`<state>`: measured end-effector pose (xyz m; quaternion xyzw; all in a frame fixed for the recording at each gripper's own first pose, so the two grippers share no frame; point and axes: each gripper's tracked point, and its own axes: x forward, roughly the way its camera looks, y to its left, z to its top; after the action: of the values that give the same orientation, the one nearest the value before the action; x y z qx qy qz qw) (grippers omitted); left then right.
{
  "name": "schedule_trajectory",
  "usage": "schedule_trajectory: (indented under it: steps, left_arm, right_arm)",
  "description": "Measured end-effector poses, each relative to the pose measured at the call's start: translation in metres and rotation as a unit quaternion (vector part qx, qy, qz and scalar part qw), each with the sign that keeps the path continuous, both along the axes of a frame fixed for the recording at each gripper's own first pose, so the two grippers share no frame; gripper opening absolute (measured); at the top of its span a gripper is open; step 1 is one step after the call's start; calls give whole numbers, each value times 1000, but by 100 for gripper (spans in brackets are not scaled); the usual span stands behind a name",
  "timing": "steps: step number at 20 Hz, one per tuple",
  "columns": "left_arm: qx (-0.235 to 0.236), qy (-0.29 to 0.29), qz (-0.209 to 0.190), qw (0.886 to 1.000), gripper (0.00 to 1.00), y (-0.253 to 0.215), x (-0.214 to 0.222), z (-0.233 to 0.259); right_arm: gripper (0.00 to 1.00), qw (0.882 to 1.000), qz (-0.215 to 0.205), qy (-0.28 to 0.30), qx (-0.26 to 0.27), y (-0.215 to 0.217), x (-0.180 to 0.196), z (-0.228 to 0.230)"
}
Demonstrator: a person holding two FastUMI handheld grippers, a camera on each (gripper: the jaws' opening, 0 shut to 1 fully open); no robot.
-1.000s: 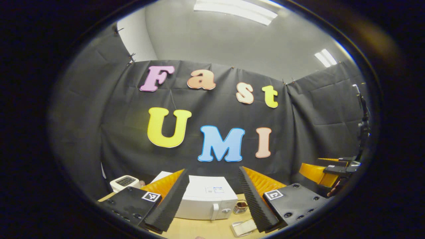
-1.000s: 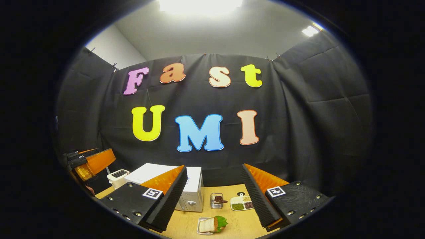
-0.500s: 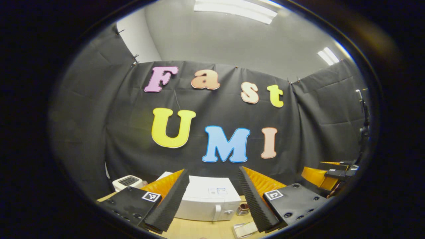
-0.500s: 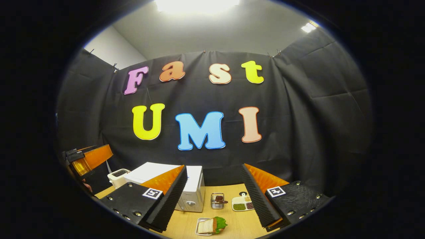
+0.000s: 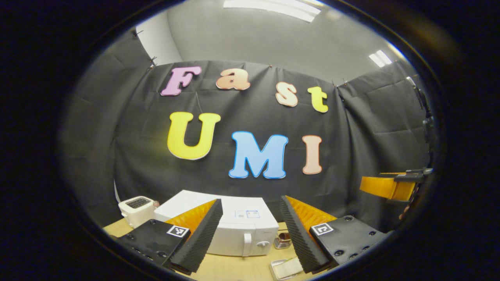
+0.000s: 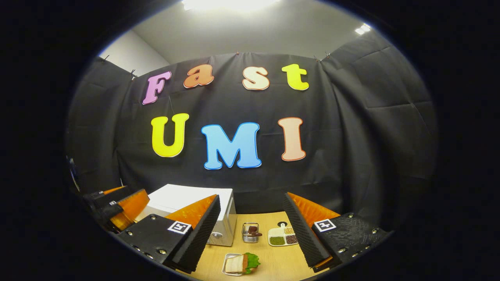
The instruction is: Open the microwave oven with the left hand, put the food in, and close the microwave oven.
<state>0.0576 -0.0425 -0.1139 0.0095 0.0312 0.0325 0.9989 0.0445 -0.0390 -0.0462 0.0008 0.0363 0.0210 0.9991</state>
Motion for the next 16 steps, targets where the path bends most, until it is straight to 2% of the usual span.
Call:
schedule_trajectory:
  steps: [6,7,8,10,11,14,16]
  left_arm:
    - [-33,59,37,997,99,23,32,-102]
    - [-36,68,40,996,95,27,38,-117]
    - [-35,74,42,996,99,31,43,-130]
    - [-28,84,47,995,90,35,53,-151]
    - [-21,90,47,995,94,36,59,-163]
    - [1,113,44,993,90,35,78,-190]
    - [11,118,44,992,92,37,88,-202]
  right_arm:
    - [98,1000,-1,14,-18,-15,9,-11]
    - [98,1000,-2,18,-18,-18,10,-15]
    - [98,1000,-4,23,-18,-22,11,-19]
    - [98,999,-9,33,-21,-29,14,-26]
    - [98,999,-10,37,-23,-33,16,-28]
    - [98,998,-18,47,-29,-45,20,-37]
    - [98,998,-25,53,-29,-53,22,-40]
